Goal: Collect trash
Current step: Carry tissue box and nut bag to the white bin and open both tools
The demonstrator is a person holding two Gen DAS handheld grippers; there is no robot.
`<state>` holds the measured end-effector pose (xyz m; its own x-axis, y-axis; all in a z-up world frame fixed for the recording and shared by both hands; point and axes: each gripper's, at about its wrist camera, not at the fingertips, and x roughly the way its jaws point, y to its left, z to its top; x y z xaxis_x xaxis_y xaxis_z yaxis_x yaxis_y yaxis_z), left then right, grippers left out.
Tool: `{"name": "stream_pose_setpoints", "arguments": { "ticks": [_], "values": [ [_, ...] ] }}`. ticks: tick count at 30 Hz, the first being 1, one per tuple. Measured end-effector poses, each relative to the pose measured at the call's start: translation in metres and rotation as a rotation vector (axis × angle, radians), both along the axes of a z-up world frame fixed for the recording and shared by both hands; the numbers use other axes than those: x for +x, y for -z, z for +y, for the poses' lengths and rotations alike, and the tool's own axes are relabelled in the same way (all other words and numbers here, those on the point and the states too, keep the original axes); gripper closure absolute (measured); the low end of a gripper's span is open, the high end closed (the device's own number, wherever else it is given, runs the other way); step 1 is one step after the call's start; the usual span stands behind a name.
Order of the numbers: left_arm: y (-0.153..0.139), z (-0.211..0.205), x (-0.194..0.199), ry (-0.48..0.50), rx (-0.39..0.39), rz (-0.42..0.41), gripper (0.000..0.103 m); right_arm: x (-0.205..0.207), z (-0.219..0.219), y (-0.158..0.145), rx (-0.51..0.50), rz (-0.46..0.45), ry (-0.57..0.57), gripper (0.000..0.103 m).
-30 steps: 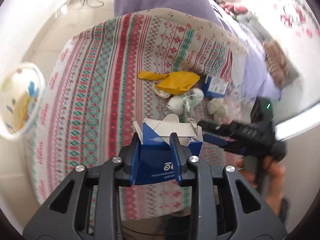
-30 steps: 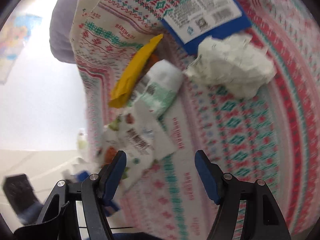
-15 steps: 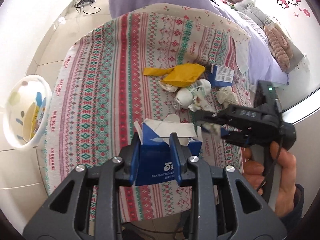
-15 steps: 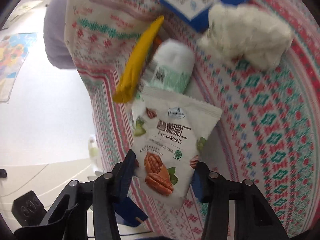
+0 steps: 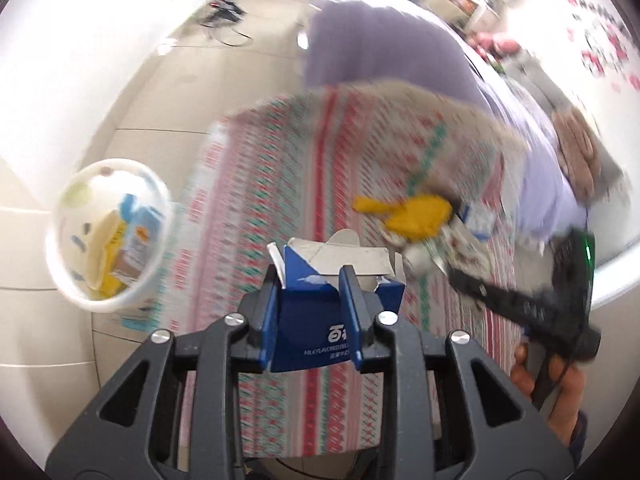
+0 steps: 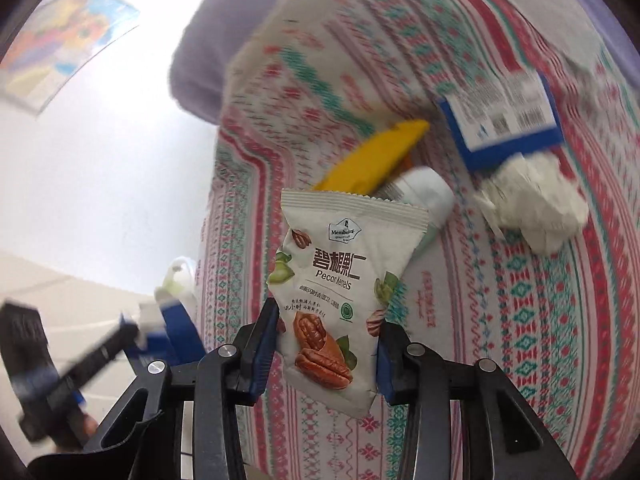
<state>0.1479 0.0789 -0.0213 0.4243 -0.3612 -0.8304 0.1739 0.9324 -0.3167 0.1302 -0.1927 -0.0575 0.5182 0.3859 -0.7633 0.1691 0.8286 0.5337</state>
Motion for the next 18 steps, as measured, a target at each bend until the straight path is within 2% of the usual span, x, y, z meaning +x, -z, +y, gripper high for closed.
{"name": "stream_pose_setpoints", "arguments": {
  "ticks": [6,10,18],
  "values": [
    [-0.004,0.072,0.022,-0.195,-0.02,-0.008,0.072,0.009,0.033,-0.006,-0.06,-0.038,-0.104,0.061],
    [0.006,0.111,0.029,-0.305,-0.04,0.024,0.072,0.011,0.05,-0.012,-0.087,-0.064,-0.164,0.061],
    [0.026,0.148,0.041,-0.401,-0.004,0.065,0.072,0.03,0.11,-0.02,-0.152,-0.12,-0.296,0.061]
  ]
}}
